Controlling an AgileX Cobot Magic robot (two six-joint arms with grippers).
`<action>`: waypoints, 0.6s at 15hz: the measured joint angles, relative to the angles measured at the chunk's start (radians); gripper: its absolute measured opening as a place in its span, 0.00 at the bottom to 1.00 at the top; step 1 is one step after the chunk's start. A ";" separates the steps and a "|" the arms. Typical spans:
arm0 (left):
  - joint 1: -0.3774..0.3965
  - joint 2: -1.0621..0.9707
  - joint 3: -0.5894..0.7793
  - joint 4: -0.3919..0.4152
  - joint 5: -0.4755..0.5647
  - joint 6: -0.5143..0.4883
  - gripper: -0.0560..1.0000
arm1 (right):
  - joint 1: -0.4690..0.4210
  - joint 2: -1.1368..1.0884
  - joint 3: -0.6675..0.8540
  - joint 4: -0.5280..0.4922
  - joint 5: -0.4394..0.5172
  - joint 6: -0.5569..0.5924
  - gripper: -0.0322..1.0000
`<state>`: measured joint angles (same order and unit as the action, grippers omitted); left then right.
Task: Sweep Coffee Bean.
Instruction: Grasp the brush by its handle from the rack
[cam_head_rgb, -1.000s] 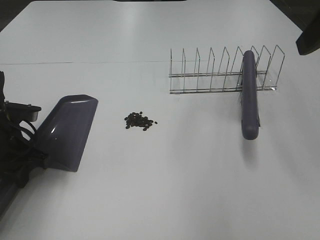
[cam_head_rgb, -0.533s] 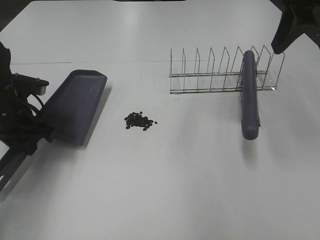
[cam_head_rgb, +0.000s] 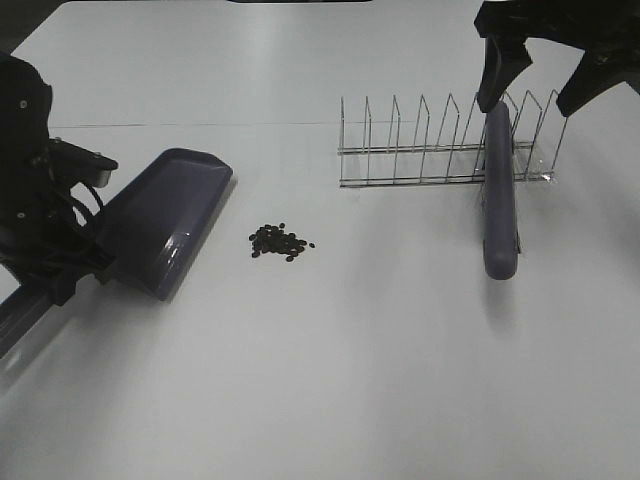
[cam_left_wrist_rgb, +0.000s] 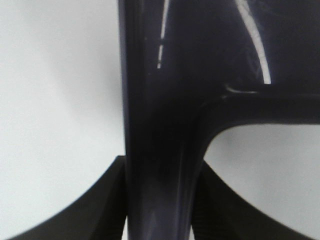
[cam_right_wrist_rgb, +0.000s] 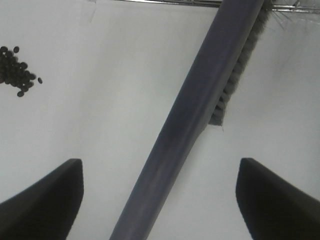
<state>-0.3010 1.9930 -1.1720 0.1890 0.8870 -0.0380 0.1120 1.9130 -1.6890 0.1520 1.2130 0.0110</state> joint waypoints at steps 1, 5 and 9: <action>-0.023 0.018 -0.004 0.003 0.004 -0.002 0.36 | 0.000 0.069 -0.054 -0.016 -0.001 0.018 0.74; -0.066 0.078 -0.034 0.003 0.021 -0.020 0.36 | 0.000 0.224 -0.123 -0.114 -0.009 0.079 0.73; -0.102 0.130 -0.097 0.003 0.070 -0.023 0.36 | 0.000 0.321 -0.127 -0.131 -0.097 0.081 0.73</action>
<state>-0.4030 2.1230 -1.2690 0.1920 0.9570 -0.0610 0.1120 2.2340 -1.8160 0.0210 1.1160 0.0920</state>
